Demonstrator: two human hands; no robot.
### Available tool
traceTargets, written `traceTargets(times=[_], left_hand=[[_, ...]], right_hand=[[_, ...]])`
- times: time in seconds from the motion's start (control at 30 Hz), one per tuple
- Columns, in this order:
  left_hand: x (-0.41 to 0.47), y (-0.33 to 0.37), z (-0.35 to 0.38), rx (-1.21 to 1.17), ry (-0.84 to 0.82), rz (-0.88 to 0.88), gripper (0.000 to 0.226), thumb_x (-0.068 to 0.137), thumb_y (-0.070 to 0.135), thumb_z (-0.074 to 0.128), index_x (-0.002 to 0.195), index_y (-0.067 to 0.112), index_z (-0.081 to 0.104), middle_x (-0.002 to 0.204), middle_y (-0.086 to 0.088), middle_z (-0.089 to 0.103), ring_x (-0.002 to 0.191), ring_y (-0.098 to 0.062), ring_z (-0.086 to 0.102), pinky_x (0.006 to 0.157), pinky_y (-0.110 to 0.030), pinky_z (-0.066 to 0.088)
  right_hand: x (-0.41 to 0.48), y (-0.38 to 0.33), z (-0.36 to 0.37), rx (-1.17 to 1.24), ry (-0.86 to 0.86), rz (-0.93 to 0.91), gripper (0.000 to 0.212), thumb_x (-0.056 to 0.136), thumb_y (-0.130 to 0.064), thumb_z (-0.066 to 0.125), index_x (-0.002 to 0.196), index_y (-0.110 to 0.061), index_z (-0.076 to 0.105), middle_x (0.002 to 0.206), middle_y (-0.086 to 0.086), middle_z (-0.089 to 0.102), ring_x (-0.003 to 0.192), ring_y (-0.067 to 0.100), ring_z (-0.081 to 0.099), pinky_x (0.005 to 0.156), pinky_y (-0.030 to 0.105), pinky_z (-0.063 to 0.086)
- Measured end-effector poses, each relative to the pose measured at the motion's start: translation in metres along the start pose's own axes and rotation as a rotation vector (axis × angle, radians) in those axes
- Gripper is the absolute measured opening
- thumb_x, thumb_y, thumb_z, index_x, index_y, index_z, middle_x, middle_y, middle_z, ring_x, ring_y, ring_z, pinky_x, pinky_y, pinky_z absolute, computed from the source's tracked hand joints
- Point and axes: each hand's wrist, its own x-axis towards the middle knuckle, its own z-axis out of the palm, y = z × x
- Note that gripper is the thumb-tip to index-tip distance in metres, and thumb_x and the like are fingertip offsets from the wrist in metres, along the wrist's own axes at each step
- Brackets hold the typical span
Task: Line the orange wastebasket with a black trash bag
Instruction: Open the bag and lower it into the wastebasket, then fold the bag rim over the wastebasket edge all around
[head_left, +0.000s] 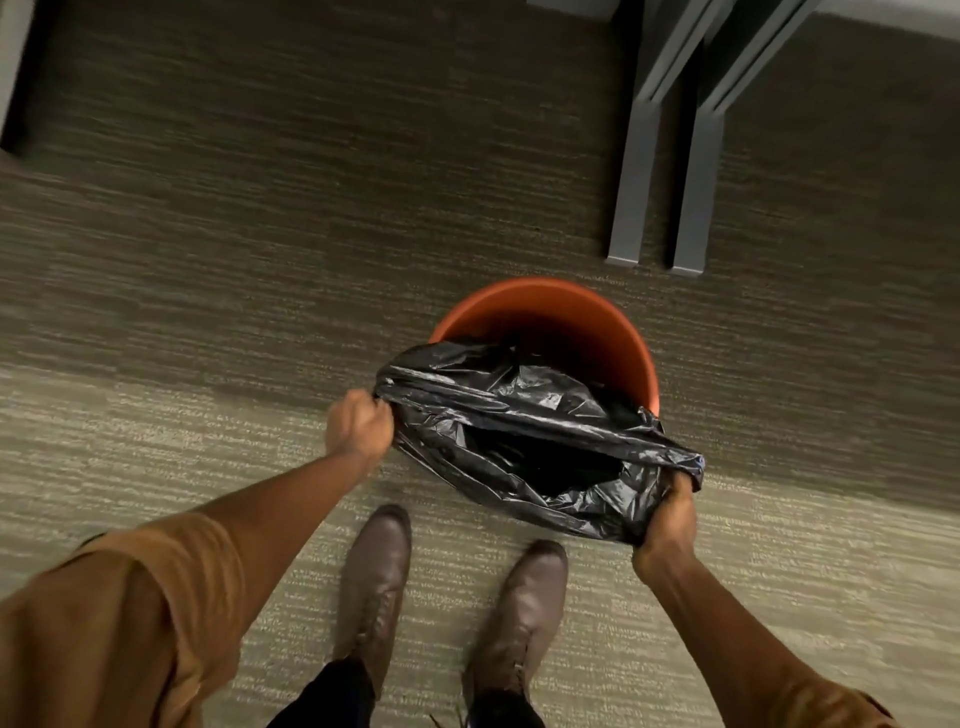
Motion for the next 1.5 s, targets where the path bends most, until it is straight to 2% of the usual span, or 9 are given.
traceTargets(times=[0.13,0.23,0.37,0.47,0.73,1.03,1.27,1.37,1.5], left_hand=[[0.012,0.019,0.002,-0.056,-0.028,-0.027,0.025,0.102,0.011,0.058,0.097,-0.001,0.079,0.102,-0.026,0.08,0.094,-0.041,0.075,0.079,-0.042,0.057],[0.016,0.04,-0.007,-0.173,-0.028,-0.084,0.014,0.095,0.007,0.067,0.096,0.013,0.08,0.1,-0.013,0.083,0.095,-0.034,0.078,0.086,-0.043,0.066],[0.026,0.064,-0.021,-0.245,-0.089,-0.066,0.021,0.092,-0.004,0.068,0.09,0.016,0.074,0.09,-0.007,0.079,0.062,-0.013,0.073,0.043,-0.022,0.058],[0.034,0.084,-0.032,-0.323,-0.075,-0.06,0.016,0.094,-0.006,0.066,0.097,0.005,0.075,0.075,-0.003,0.073,0.039,-0.004,0.065,0.032,-0.014,0.046],[0.044,0.12,-0.047,-0.418,-0.163,-0.031,0.011,0.094,-0.006,0.074,0.103,-0.001,0.071,0.09,-0.015,0.073,0.068,-0.018,0.073,0.04,-0.019,0.056],[0.05,0.142,-0.055,-0.31,-0.154,0.149,0.012,0.088,0.007,0.083,0.089,0.018,0.078,0.083,-0.001,0.079,0.055,-0.01,0.074,0.043,-0.021,0.058],[0.066,0.15,-0.034,-0.308,-0.183,0.278,0.03,0.087,-0.007,0.078,0.073,0.018,0.067,0.075,-0.008,0.07,0.066,-0.018,0.072,0.057,-0.028,0.063],[0.071,0.155,-0.023,-0.212,-0.182,0.32,0.026,0.084,-0.001,0.081,0.073,0.02,0.069,0.076,-0.006,0.071,0.074,-0.017,0.063,0.073,-0.031,0.052],[0.078,0.162,-0.011,-0.197,-0.168,0.34,0.014,0.085,0.012,0.083,0.074,0.015,0.076,0.073,-0.004,0.076,0.067,-0.012,0.063,0.07,-0.028,0.05]], right_hand=[[0.013,-0.02,0.011,0.008,-0.007,-0.044,0.041,0.101,-0.045,0.06,0.12,-0.013,0.078,0.123,0.011,0.081,0.115,0.033,0.077,0.103,0.054,0.06],[0.017,-0.044,0.017,-0.068,-0.009,-0.066,0.032,0.094,-0.038,0.071,0.112,-0.012,0.077,0.112,0.007,0.083,0.101,0.028,0.078,0.087,0.045,0.063],[0.022,-0.08,0.023,-0.274,0.095,-0.178,0.023,0.086,-0.022,0.084,0.08,-0.009,0.067,0.081,0.004,0.073,0.075,0.022,0.068,0.068,0.036,0.055],[0.026,-0.106,0.025,-0.471,0.141,-0.268,0.021,0.085,-0.017,0.086,0.075,-0.01,0.069,0.075,0.004,0.068,0.072,0.023,0.062,0.066,0.036,0.051],[0.037,-0.146,0.055,-0.56,0.015,-0.157,0.015,0.094,-0.005,0.076,0.08,-0.003,0.072,0.043,0.002,0.062,0.028,0.008,0.047,0.027,0.019,0.032],[0.032,-0.159,0.09,-0.575,-0.107,-0.428,0.019,0.09,-0.003,0.077,0.085,-0.021,0.081,0.085,0.0,0.082,0.05,0.009,0.058,0.04,0.022,0.04],[0.042,-0.158,0.105,-0.583,-0.204,-0.576,0.04,0.086,-0.012,0.087,0.06,-0.041,0.078,0.068,-0.022,0.077,0.069,0.001,0.073,0.071,0.019,0.056],[0.048,-0.157,0.111,-0.6,-0.139,-0.617,0.033,0.088,-0.023,0.085,0.059,-0.035,0.076,0.06,-0.024,0.072,0.056,-0.008,0.063,0.062,0.016,0.049],[0.059,-0.161,0.111,-0.668,-0.108,-0.644,0.025,0.091,-0.03,0.082,0.067,-0.024,0.076,0.054,-0.023,0.069,0.05,-0.011,0.062,0.046,0.006,0.041]])
